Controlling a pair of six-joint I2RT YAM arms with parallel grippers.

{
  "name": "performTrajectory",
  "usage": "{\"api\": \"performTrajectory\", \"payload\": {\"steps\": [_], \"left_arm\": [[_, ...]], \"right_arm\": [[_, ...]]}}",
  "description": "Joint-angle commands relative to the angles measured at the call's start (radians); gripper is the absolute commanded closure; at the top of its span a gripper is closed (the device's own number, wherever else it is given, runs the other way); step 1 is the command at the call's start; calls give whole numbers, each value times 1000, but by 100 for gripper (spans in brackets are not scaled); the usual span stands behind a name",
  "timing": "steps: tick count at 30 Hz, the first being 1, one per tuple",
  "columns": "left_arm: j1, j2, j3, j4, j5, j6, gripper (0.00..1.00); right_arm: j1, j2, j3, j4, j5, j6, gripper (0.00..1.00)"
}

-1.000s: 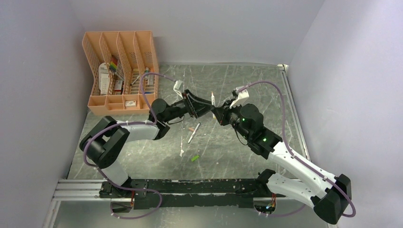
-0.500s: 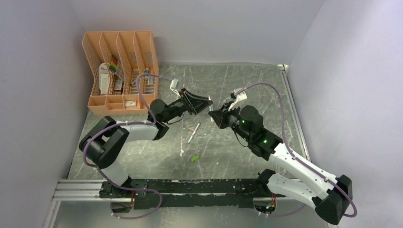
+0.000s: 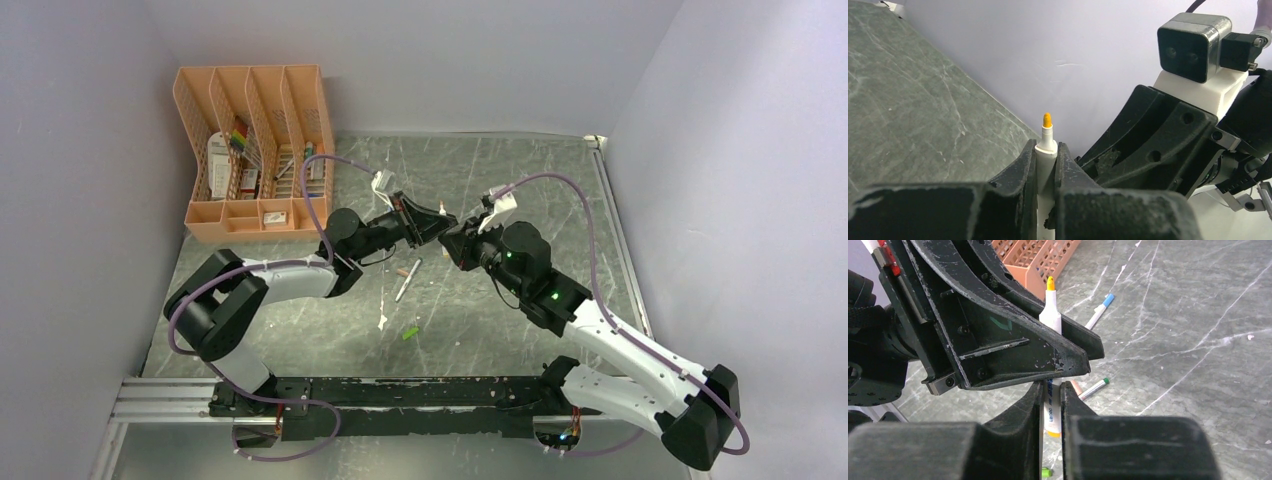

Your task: Insert the pens into the pen caps

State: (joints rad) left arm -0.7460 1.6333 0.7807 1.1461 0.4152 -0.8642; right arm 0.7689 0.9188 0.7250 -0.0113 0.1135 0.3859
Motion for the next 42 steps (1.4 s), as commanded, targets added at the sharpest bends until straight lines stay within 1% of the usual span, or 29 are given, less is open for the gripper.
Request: {"api": "performTrajectory", "payload": {"steps": [1,3,5,7,10,15,18,21,23,25,32,38,41,42], "left_arm": [[20,-25,22,8,6,2,93],[48,-16,25,63,56,-38,93],[82,6,19,162,122,-91,93],[111,34,16,264,191,-145,93],[129,61,9,397,249,-214,93],[129,84,29,495,310,-267,93],[125,106,33,549,330,-298,93],[119,136,37,655,347,-361,93],[115,138,43,662,350,-371,93],[111,133,40,656,351,-361,93],[87,109,66,663,355,-374,93],[84,96,72,662,341,-364,93],[84,94,71,662,317,-361,93],[83,95,74,662,311,-361,93]], "right_arm": [[4,-28,-10,21,-6,7,80],[4,-48,-17,25,-30,9,67],[0,-63,-22,41,-78,9,57],[-9,-68,-25,57,-127,17,52],[-32,-66,-31,85,-202,40,51],[-46,-47,-36,144,-302,48,51],[-46,-22,-27,150,-314,35,50],[-46,-6,-23,163,-315,31,49],[-47,1,-22,168,-319,31,49],[-47,5,-21,178,-325,36,51],[-47,10,-30,188,-316,37,54],[-47,4,-29,194,-339,47,72],[-47,0,-34,195,-354,45,79],[-46,-2,-34,195,-355,46,84]]}}
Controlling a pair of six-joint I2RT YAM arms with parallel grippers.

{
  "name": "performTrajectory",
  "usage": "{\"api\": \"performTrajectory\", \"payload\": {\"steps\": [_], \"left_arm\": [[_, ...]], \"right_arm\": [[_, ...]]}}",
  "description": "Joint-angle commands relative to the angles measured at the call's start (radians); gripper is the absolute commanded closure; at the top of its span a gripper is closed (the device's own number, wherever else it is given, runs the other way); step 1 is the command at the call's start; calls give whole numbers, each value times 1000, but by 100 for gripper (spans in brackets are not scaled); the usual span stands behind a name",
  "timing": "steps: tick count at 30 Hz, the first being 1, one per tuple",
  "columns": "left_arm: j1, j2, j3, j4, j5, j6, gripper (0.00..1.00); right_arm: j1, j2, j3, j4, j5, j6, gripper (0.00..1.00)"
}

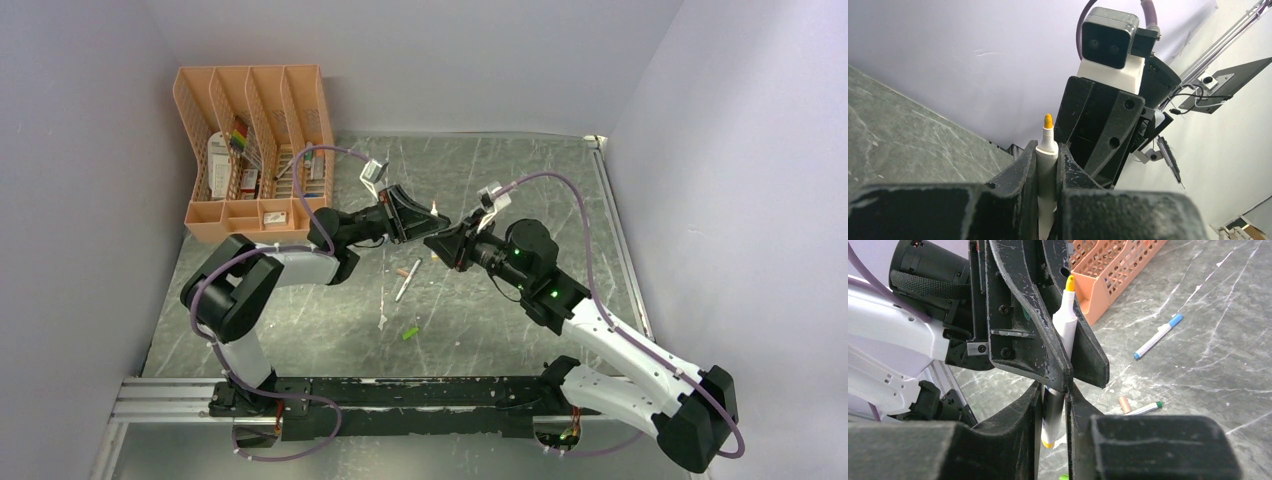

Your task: Insert the pens into the pen caps

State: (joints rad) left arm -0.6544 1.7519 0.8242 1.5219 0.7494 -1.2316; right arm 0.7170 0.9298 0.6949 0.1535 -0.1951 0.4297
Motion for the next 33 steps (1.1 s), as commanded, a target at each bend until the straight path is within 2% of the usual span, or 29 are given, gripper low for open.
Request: {"api": "performTrajectory", "payload": {"steps": [1,4,6,8,11,12,17,26,33], "left_arm": [[-8,-25,35,287,-28,7,93],[-7,-25,46,277,-43,11,93],[-8,-32,46,245,-49,27,93],[-8,-44,39,206,-52,49,85],[-13,-79,16,102,-63,115,68],[-15,-89,10,71,-68,134,66],[-33,-117,4,-56,-81,218,68],[-54,-133,-21,-143,-99,281,72],[-63,-140,-33,-155,-98,287,63]], "right_arm": [[6,-15,-7,31,-46,3,88],[5,-23,-9,26,-46,0,99],[5,-27,-7,15,-35,-4,100],[6,-37,1,3,-13,-12,100],[5,-47,11,-11,17,-27,100],[5,-47,16,-17,23,-34,100],[5,-42,23,-17,29,-42,100],[6,-55,21,-7,72,-44,100],[5,-55,18,15,94,-37,100]]}}
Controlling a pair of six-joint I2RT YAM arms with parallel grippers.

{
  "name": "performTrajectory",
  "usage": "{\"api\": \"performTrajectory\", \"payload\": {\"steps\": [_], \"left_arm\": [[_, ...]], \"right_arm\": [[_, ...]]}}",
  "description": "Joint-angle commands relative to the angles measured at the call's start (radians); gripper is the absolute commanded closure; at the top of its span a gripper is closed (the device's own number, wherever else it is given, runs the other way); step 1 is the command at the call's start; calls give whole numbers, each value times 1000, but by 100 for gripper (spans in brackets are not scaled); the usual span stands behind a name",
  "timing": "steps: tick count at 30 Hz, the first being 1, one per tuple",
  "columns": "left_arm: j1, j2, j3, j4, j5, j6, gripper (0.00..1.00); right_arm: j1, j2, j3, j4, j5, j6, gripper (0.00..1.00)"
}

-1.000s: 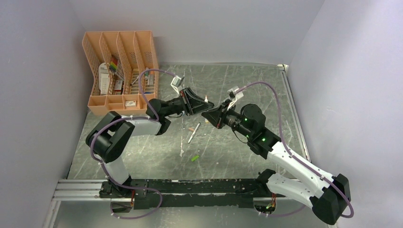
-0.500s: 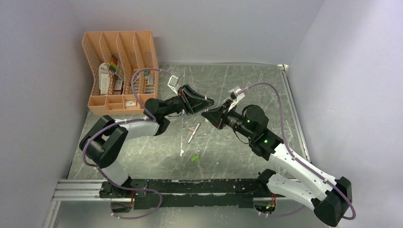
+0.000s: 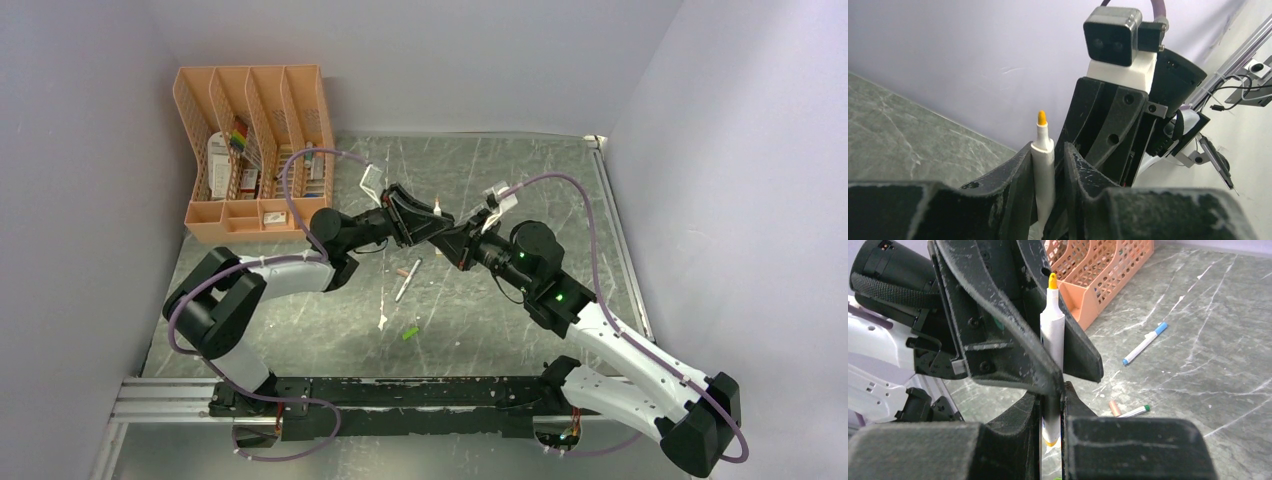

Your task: Insert the pens into the pen caps

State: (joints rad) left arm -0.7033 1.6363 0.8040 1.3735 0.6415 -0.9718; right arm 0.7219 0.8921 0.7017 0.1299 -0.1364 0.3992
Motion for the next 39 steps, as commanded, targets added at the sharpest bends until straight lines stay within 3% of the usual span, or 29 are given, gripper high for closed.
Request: {"api": "performTrajectory", "payload": {"steps": [1,3,4,6,7,9,12,15,26,30,31,33,35,39], "left_arm": [[-14,-24,-15,-5,11,27,61],[-15,-22,-18,1,16,24,62],[-14,-20,-21,8,14,20,68],[-15,-16,-24,21,15,12,90],[-14,-13,-24,31,16,8,93],[-14,-7,-23,51,12,-8,93],[-6,7,-10,91,9,-41,93],[9,18,10,131,10,-84,93],[18,15,39,125,-13,-95,93],[18,19,43,136,-2,-102,93],[18,19,41,141,1,-105,92],[18,16,38,140,11,-107,75],[17,12,28,138,8,-107,65],[14,3,3,135,14,-101,60]], "right_arm": [[1,-17,12,39,36,-5,100],[1,-20,11,46,33,-2,100],[1,-22,12,46,31,-3,100],[1,-25,12,43,25,0,100],[1,-26,10,45,23,2,100],[1,-27,5,41,19,3,100],[1,-25,-5,35,-2,3,82],[2,-30,-26,37,-14,14,77],[1,-34,-37,40,-24,15,80],[1,-28,-37,47,-34,18,100],[1,-30,-36,47,-29,21,100],[2,-37,-32,51,-17,21,100],[1,-41,-22,51,-11,16,100],[0,-40,-7,58,-2,12,100]]}}
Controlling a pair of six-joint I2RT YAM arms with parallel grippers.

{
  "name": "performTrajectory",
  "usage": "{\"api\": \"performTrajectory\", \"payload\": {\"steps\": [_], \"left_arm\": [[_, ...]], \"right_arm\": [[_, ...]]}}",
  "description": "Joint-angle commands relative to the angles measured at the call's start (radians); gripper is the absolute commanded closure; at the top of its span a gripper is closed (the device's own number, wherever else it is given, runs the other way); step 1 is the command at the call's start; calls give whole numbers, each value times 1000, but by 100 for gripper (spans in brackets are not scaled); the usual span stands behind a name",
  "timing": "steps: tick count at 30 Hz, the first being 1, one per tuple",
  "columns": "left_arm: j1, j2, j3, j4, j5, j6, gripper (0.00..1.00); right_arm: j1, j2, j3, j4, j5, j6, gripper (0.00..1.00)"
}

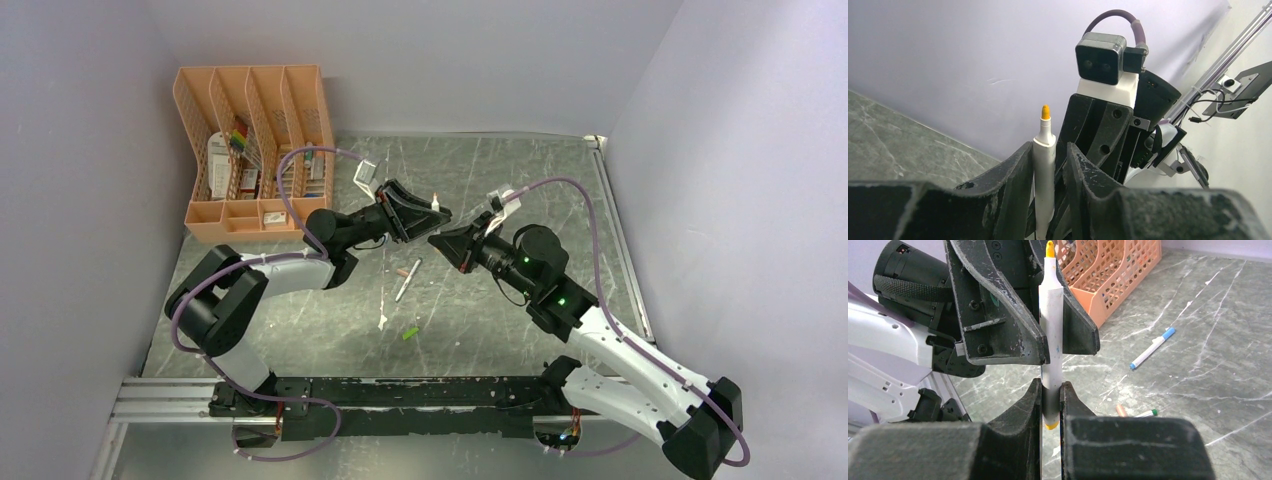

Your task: Insert the pens into the pen caps

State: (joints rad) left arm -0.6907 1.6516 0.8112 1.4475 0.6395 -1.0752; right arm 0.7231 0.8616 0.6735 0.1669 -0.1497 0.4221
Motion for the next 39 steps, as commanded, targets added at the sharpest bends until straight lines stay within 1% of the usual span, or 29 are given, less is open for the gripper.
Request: {"api": "performTrajectory", "payload": {"steps": [1,5,10,12,15,16,17,20,21,22,24,26,28,29,31,32,34,35,37,39], "left_arm": [[0,-13,-8,62,20,4,60],[-4,-21,-38,57,18,15,62],[-5,-24,-48,40,8,30,68],[-6,-20,-43,43,8,26,72],[-5,-15,-42,53,-1,18,83],[-5,-15,-39,54,-3,17,89],[-6,-14,-39,55,-7,16,93],[-5,-17,-42,62,-26,15,93],[0,-19,-42,63,-32,14,93],[7,-23,-44,66,-34,11,93],[40,-25,-54,84,-25,-5,93],[95,-37,-73,92,-8,-25,93],[159,-67,-91,57,16,-16,93],[191,-89,-94,15,41,6,93],[242,-146,-94,-124,69,84,93],[261,-180,-87,-216,80,131,93],[283,-250,-61,-410,90,274,93],[287,-284,-44,-517,79,338,93],[289,-359,1,-745,37,470,93],[291,-405,47,-956,-26,563,93]], "right_arm": [[-1,-8,24,23,12,-10,100],[1,-6,22,34,13,-8,100],[0,-5,34,30,-5,-8,100],[-1,-8,34,30,-8,-10,100],[0,-7,33,22,-9,-16,100],[1,-8,32,19,-10,-16,100],[1,-7,29,20,-14,-16,100],[-1,-6,22,16,-27,-17,100],[-1,-5,20,11,-29,-22,92],[0,-5,18,5,-29,-25,80],[1,-10,10,-15,-20,-31,59],[0,-13,-3,-48,28,-43,49],[-2,-3,-10,-100,107,-50,47],[-2,9,-13,-119,143,-51,47],[-2,53,-10,-156,198,-55,47],[-3,76,-7,-159,205,-55,47],[-3,117,8,-153,202,-37,50],[-3,140,18,-140,197,-30,53],[-2,211,70,-135,207,-25,61],[0,355,154,-175,209,-36,74]]}}
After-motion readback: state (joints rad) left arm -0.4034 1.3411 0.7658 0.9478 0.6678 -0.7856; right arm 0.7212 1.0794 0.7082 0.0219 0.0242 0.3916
